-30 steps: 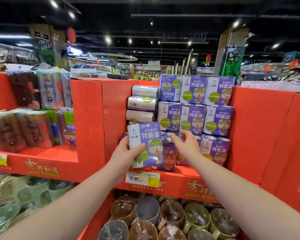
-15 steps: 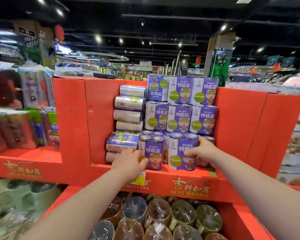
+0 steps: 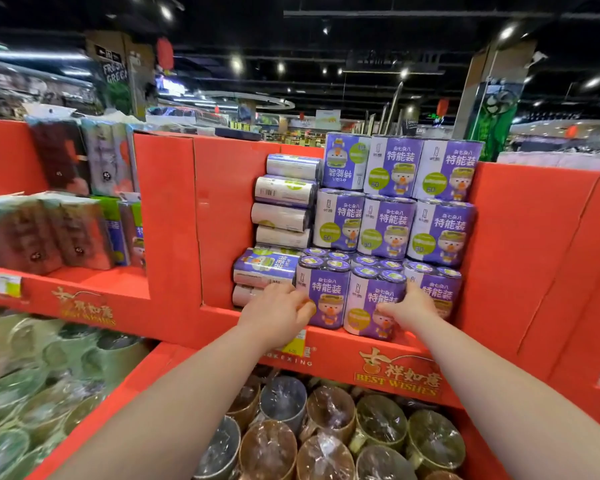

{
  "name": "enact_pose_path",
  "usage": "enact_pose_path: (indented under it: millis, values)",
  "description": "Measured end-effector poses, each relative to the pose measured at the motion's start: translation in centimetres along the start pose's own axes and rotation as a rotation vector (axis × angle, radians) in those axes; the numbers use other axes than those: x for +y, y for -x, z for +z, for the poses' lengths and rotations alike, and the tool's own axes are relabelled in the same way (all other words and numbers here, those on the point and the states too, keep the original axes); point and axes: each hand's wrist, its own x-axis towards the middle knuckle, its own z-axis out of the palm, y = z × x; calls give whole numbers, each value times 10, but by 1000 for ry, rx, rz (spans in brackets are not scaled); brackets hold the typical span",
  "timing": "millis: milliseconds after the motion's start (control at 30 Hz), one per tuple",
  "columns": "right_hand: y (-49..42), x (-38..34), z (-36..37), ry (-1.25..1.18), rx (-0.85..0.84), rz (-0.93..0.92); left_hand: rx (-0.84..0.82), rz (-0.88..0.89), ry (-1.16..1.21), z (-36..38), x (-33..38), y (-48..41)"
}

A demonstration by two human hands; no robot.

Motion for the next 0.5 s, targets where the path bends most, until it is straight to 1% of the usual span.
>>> enact_pose_path:
  millis: [233,333,500]
  values:
    - [0,4,2,153,20,0,49,9,-36,0,5,7]
    - [1,3,3,173,74,-15,100,-15,-67,2,6,10]
    - [11,-2,-2,211,150,-214,203,-86,-101,5,12,22]
